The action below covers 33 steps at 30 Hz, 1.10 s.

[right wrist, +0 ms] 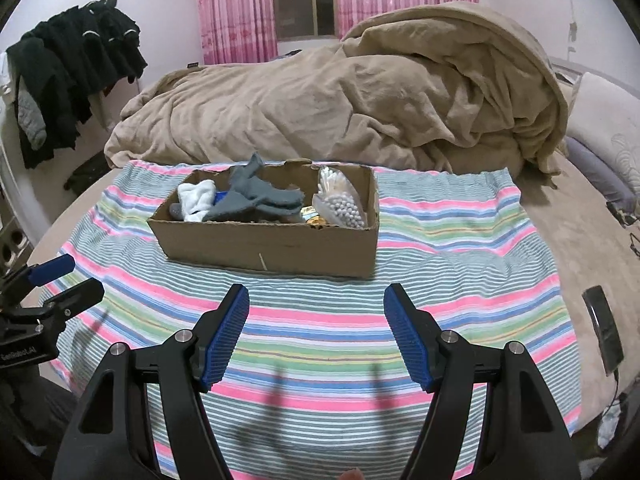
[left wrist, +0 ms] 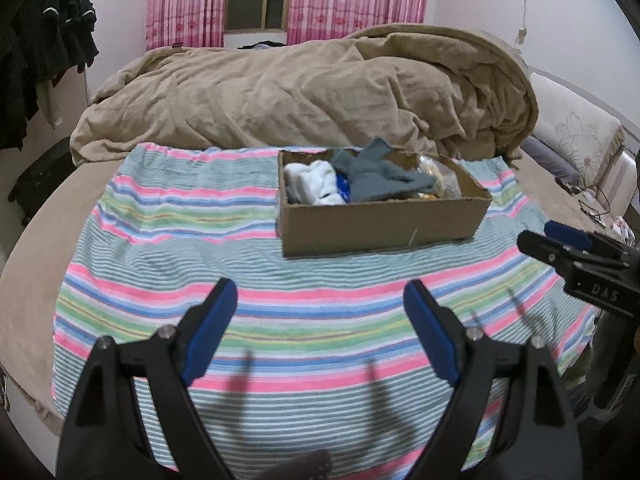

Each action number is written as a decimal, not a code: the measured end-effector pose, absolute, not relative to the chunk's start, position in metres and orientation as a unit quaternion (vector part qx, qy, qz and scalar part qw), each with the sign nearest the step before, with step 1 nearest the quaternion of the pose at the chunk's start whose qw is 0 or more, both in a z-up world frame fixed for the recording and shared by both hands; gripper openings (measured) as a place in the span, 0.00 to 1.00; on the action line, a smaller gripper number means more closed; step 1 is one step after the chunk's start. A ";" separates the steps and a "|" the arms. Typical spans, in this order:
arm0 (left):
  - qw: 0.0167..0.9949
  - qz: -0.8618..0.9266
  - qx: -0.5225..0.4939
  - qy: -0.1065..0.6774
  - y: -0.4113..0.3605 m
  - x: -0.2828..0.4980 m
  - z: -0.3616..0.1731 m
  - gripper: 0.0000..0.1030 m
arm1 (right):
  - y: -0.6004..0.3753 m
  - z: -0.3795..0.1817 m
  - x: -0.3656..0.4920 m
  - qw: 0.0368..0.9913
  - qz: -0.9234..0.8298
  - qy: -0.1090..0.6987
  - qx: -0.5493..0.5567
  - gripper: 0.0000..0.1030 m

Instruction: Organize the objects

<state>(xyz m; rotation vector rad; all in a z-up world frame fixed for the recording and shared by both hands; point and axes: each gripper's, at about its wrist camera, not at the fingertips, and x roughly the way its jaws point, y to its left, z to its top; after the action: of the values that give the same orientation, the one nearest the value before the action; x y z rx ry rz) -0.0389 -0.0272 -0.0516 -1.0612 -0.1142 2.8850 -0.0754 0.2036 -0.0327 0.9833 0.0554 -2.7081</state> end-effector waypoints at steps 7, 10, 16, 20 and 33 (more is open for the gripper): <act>0.032 0.937 -0.346 -0.037 -0.026 -0.040 -0.053 0.85 | 0.203 -0.034 -0.075 0.131 -0.930 0.020 0.342 0.71; 0.031 0.937 -0.347 -0.037 -0.025 -0.040 -0.053 0.85 | 0.202 -0.035 -0.074 0.132 -0.930 0.021 0.342 0.71; 0.030 0.937 -0.347 -0.038 -0.026 -0.040 -0.053 0.85 | 0.202 -0.035 -0.075 0.133 -0.930 0.020 0.342 0.71; 0.030 0.937 -0.347 -0.037 -0.026 -0.040 -0.053 0.85 | 0.201 -0.036 -0.075 0.134 -0.929 0.021 0.345 0.71; 0.029 0.939 -0.342 -0.030 -0.025 -0.038 -0.052 0.85 | 0.198 -0.041 -0.073 0.139 -0.926 0.020 0.351 0.71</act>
<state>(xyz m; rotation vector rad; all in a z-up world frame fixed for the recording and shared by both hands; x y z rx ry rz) -0.0384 -0.0251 -0.0516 -1.0559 -0.0930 2.8952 -0.0734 0.1978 -0.0406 1.0145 0.0583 -2.6762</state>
